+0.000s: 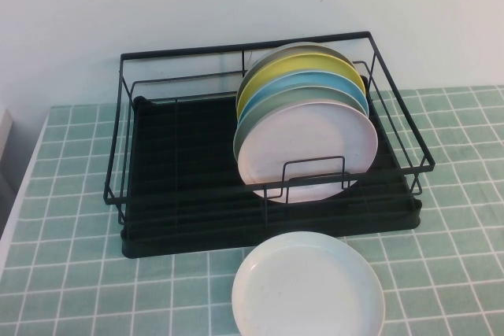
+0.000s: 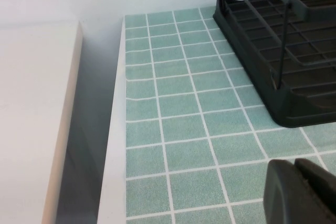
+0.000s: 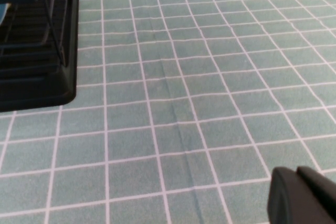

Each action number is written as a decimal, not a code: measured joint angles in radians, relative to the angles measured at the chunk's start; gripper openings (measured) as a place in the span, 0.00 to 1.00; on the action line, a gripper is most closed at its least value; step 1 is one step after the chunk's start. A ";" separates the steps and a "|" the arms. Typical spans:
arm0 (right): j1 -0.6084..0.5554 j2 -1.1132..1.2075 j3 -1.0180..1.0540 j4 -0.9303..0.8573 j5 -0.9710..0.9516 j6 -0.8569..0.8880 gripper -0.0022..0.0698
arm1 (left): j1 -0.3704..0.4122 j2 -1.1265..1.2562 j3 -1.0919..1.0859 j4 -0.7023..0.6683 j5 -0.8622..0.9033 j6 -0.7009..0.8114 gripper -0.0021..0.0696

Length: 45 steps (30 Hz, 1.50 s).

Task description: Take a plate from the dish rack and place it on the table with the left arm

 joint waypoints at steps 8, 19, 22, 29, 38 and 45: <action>0.000 0.000 0.000 0.000 0.000 0.000 0.03 | 0.000 0.000 0.000 0.000 0.000 -0.002 0.03; 0.000 0.000 0.000 0.000 0.000 0.000 0.03 | 0.000 0.000 0.000 0.000 0.000 -0.006 0.03; 0.000 0.000 0.000 0.000 0.000 0.000 0.03 | 0.000 0.000 0.000 0.000 0.000 -0.006 0.03; 0.000 0.000 0.000 0.000 0.000 0.000 0.03 | 0.000 0.000 0.000 0.000 0.000 -0.009 0.03; 0.000 0.000 0.000 0.000 0.000 0.000 0.03 | 0.000 0.000 0.000 0.005 0.000 -0.009 0.03; 0.000 0.000 0.000 0.000 0.000 0.000 0.03 | 0.000 0.000 -0.002 0.069 0.010 0.055 0.03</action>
